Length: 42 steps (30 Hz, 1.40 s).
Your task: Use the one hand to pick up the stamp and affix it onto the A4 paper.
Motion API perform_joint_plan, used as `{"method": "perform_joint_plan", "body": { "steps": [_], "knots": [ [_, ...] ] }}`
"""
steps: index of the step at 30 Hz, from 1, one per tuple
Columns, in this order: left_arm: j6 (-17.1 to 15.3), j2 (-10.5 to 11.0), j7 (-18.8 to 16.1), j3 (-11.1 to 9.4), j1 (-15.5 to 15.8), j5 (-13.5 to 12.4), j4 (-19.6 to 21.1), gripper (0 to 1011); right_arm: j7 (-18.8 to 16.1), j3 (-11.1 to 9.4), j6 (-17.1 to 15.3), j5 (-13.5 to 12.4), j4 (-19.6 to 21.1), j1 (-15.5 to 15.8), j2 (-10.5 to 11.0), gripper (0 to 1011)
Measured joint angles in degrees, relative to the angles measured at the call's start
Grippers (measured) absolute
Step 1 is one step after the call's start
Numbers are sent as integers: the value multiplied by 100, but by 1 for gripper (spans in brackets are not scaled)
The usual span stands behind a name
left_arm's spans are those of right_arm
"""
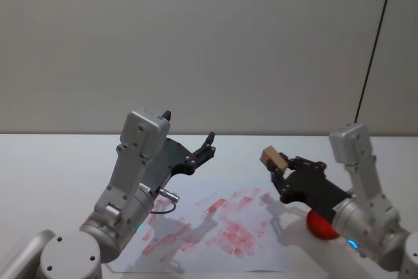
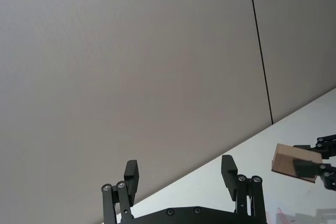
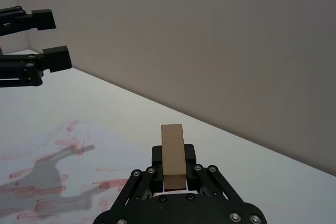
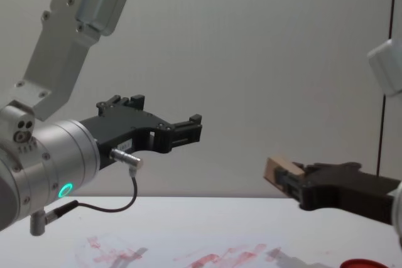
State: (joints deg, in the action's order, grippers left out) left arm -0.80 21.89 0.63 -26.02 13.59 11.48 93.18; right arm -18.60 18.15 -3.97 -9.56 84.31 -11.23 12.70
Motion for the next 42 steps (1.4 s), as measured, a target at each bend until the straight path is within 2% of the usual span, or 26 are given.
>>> {"method": "perform_joint_plan", "body": {
  "steps": [19,32,42],
  "knots": [
    [0,0,0,0,0,0,0,1003,204,-296,-442,-189,450,492,534,216],
    [0,0,0,0,0,0,0,1002,273,-362,-617,-134,508,719,727,216],
    [0,0,0,0,0,0,0,1003,290,-382,-684,-83,479,803,798,216]
  ]
}}
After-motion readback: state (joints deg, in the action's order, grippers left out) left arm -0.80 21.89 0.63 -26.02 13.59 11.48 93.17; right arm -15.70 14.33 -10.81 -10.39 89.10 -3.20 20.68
